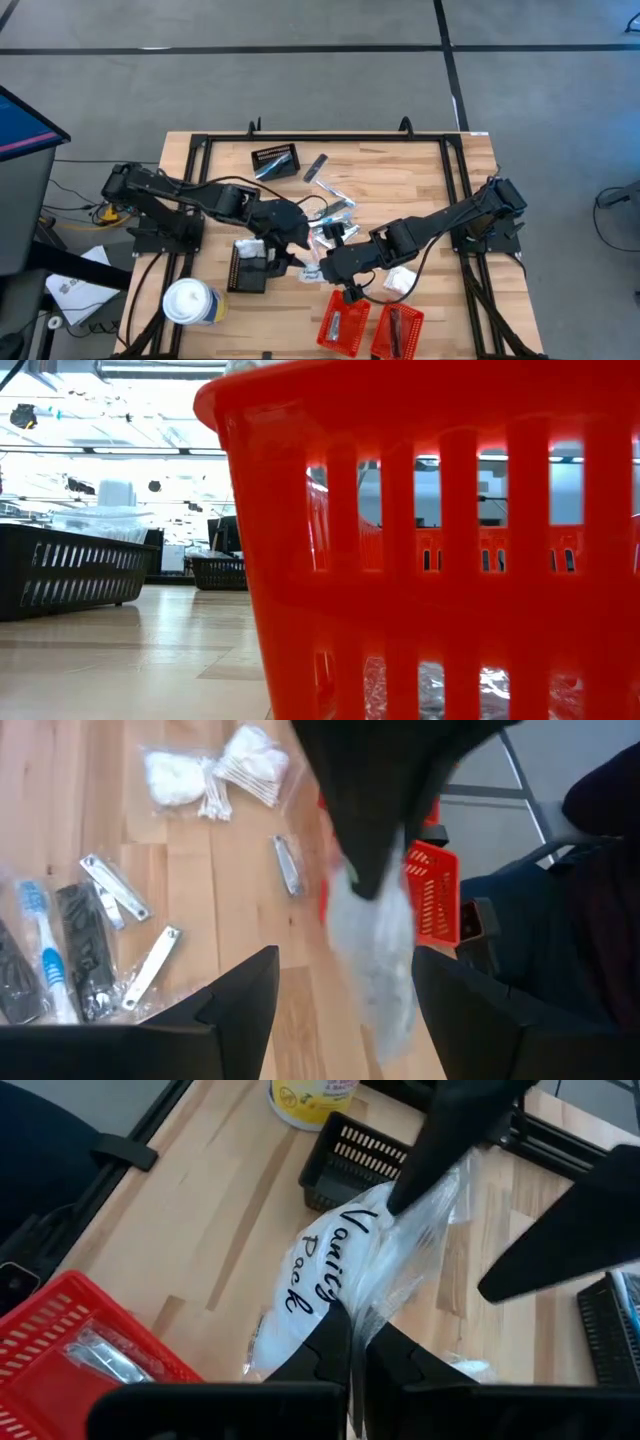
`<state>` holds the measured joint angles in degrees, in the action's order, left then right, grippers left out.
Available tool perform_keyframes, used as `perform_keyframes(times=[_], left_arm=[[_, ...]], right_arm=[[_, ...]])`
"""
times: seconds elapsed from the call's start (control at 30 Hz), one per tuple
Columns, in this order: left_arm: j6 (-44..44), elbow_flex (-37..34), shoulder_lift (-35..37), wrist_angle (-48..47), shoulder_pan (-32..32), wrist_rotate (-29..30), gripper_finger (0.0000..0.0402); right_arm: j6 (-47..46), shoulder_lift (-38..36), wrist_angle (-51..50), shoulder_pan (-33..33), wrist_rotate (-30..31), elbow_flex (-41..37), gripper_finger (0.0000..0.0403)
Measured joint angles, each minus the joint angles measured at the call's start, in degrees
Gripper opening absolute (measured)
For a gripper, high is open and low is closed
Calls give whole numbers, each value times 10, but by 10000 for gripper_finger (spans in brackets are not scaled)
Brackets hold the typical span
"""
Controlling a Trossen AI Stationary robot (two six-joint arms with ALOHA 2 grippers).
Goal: Pick & Place Travel size toiletries
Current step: Put the cotton pack into the bottom black bin
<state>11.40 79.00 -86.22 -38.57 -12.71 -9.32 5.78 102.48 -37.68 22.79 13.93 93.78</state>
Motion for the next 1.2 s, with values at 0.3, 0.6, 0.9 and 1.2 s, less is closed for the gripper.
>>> perform_keyframes(times=[0.3, 0.6, 0.9, 1.2], left_arm=[[0, 0, -8, 0, 1, -3, 179], [-4, 0, -11, 0, 1, -6, 107], [9, 0, -11, -4, 0, -22, 9], [26, 0, -11, -116, -16, 12, 1]], right_arm=[[0, 0, -6, -1, 12, 0, 0], [-3, 0, -1, -11, 12, 0, 0], [-13, 0, 4, -18, 11, 0, 30], [20, -5, 13, 26, 11, 5, 138]])
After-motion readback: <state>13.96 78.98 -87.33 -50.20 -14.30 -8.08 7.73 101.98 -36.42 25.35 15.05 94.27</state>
